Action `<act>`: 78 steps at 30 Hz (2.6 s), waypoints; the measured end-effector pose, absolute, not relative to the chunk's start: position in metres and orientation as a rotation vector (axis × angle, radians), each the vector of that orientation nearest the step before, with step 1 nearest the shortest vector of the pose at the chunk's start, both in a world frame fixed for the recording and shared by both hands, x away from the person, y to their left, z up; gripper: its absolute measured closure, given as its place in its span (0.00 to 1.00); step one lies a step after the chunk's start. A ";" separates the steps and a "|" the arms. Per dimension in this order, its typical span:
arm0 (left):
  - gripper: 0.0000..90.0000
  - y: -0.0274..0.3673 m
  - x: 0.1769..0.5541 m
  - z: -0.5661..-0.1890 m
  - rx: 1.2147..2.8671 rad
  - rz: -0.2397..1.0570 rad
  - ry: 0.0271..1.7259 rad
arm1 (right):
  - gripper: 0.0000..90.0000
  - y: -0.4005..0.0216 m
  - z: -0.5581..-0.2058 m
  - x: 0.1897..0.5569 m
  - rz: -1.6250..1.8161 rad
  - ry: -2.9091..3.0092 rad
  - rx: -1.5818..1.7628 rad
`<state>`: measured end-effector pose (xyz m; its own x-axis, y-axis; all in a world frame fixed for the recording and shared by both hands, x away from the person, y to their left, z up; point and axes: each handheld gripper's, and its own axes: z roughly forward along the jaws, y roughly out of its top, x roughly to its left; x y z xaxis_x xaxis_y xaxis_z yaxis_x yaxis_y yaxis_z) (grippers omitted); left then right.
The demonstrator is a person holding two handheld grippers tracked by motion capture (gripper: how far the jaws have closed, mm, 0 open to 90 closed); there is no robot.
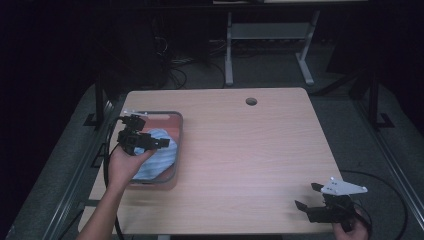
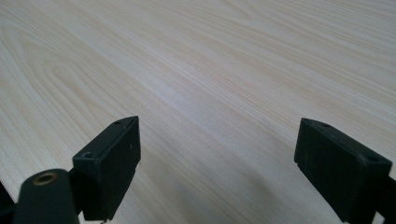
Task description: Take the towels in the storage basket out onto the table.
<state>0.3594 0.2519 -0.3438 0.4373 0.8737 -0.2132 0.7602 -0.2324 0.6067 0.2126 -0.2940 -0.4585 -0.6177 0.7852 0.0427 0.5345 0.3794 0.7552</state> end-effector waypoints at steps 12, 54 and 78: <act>0.19 0.275 0.364 -0.367 2.050 0.219 1.525 | 0.16 -0.292 -0.458 0.212 1.090 2.328 1.151; 0.68 0.233 0.399 -0.424 2.521 0.180 1.702 | 0.16 -0.288 -0.457 0.211 1.097 2.335 1.110; 0.76 0.247 0.374 -0.384 2.349 0.206 1.541 | 0.16 -0.292 -0.455 0.209 1.136 2.302 1.143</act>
<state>0.3744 0.2466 -0.3838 0.4069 0.9118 -0.0558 0.8650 -0.3650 0.3443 0.2091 -0.2920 -0.4548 -0.6237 0.7799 0.0531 0.5167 0.3603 0.7767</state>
